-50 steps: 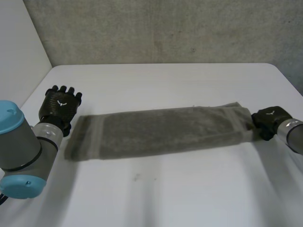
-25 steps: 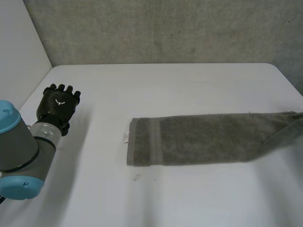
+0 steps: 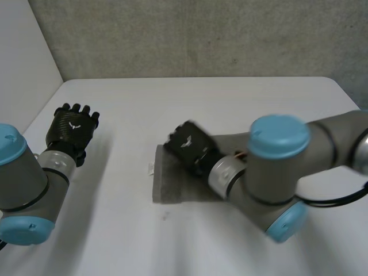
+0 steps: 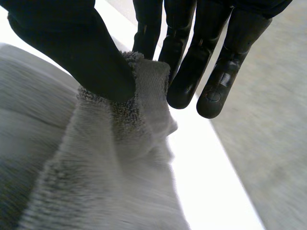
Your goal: Fold the towel.
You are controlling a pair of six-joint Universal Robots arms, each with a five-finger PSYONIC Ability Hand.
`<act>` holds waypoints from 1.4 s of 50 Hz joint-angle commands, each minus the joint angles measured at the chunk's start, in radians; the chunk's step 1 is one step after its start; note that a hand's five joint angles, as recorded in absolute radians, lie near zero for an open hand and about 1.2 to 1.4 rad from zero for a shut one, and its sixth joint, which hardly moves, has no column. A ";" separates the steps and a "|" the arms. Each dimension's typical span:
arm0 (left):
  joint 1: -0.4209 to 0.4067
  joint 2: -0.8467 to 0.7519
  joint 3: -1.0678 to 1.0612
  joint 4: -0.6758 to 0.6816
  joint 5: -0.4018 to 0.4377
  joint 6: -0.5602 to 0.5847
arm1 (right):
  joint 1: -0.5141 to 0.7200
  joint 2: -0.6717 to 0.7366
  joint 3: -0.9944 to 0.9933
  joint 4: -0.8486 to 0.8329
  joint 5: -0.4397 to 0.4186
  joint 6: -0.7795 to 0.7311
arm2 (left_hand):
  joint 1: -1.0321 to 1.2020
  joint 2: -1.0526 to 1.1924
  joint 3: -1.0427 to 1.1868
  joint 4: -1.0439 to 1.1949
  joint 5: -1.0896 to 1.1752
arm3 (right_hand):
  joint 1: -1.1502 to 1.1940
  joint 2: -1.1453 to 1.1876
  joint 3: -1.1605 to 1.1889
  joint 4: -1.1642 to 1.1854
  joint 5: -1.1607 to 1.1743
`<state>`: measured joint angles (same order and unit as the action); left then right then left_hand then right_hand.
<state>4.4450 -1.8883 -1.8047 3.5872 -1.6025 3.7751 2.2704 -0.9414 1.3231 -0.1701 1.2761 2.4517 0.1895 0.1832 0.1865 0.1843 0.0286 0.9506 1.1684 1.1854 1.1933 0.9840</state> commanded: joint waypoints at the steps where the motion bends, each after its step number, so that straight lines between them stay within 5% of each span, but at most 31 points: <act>1: -0.003 0.000 -0.004 0.001 0.001 0.000 | 0.089 0.094 -0.004 -0.003 -0.015 -0.008 | 0.006 0.013 0.009 0.012 -0.007 | 0.446 0.228 0.211 0.203 0.238; 6: -0.003 0.000 -0.004 0.002 0.001 0.000 | 0.100 0.102 -0.005 0.001 -0.003 -0.051 | 0.006 0.013 0.009 0.012 -0.007 | 0.446 0.228 0.211 0.203 0.238; 7: -0.004 0.000 -0.005 0.002 0.001 0.000 | 0.092 0.087 -0.005 0.001 0.003 -0.054 | 0.006 0.013 0.009 0.012 -0.007 | 0.124 -0.094 -0.111 -0.119 -0.084; 8: -0.004 0.000 -0.005 0.002 0.001 0.000 | 0.092 0.087 -0.005 0.001 0.003 -0.054 | 0.006 0.013 0.009 0.012 -0.007 | 0.121 -0.097 -0.114 -0.122 -0.087; 10: -0.007 0.000 -0.005 0.002 0.003 -0.002 | 0.089 0.021 0.001 0.004 0.011 -0.031 | 0.006 0.013 0.009 0.012 -0.007 | -0.747 -0.965 -0.982 -0.990 -0.955; 12: -0.015 0.000 -0.005 0.002 0.003 -0.002 | 0.080 -0.015 0.007 0.004 0.017 -0.014 | 0.003 0.010 0.007 0.009 -0.010 | -0.776 -0.994 -1.011 -1.019 -0.984; 23: -0.090 0.000 -0.002 0.004 0.001 -0.002 | -0.190 -0.200 0.214 0.014 0.094 0.235 | 0.003 0.010 0.006 0.009 -0.010 | -0.776 -0.994 -1.011 -1.019 -0.984; 35: -0.171 -0.008 0.018 0.022 -0.001 -0.003 | -0.470 -0.274 0.484 0.001 0.057 0.266 | 0.003 0.010 0.006 0.009 -0.010 | -0.710 -0.928 -0.945 -0.953 -0.918; 43: -0.196 -0.009 0.007 0.061 -0.004 -0.002 | -0.531 -0.257 0.524 -0.020 -0.027 0.263 | 0.006 0.013 0.009 0.012 -0.007 | 0.027 -0.191 -0.208 -0.216 -0.181; 44: -0.196 -0.006 0.004 0.061 -0.004 -0.002 | -0.534 -0.248 0.516 -0.034 -0.046 0.263 | 0.003 0.010 0.007 0.009 -0.010 | 0.441 0.224 0.207 0.199 0.234; 48: -0.194 -0.005 -0.001 0.059 -0.005 -0.002 | -0.535 -0.251 0.495 -0.077 -0.052 0.263 | 0.003 0.010 0.006 0.009 -0.010 | 0.446 0.228 0.211 0.203 0.238; 56: -0.185 0.000 -0.013 0.061 -0.005 -0.003 | -0.502 -0.260 0.377 -0.100 -0.018 0.276 | 0.003 0.010 0.006 0.009 -0.010 | 0.446 0.228 0.211 0.203 0.238; 61: -0.185 0.001 -0.013 0.061 -0.008 -0.003 | -0.225 -0.225 0.224 -0.089 0.000 0.273 | 0.001 0.007 0.004 0.006 -0.013 | 0.446 0.228 0.211 0.203 0.238; 70: -0.173 0.021 -0.030 0.061 -0.010 -0.005 | 0.085 -0.030 0.084 -0.054 0.008 0.219 | 0.003 0.010 0.006 0.009 -0.010 | 0.446 0.228 0.211 0.203 0.238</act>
<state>4.2621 -1.8781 -1.8252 3.6478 -1.6106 3.7715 2.1842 -1.0942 1.4744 -0.2459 1.2823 2.7094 0.1833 0.1793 0.1865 0.1795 0.0286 0.8996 1.1701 1.1799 1.1900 0.9797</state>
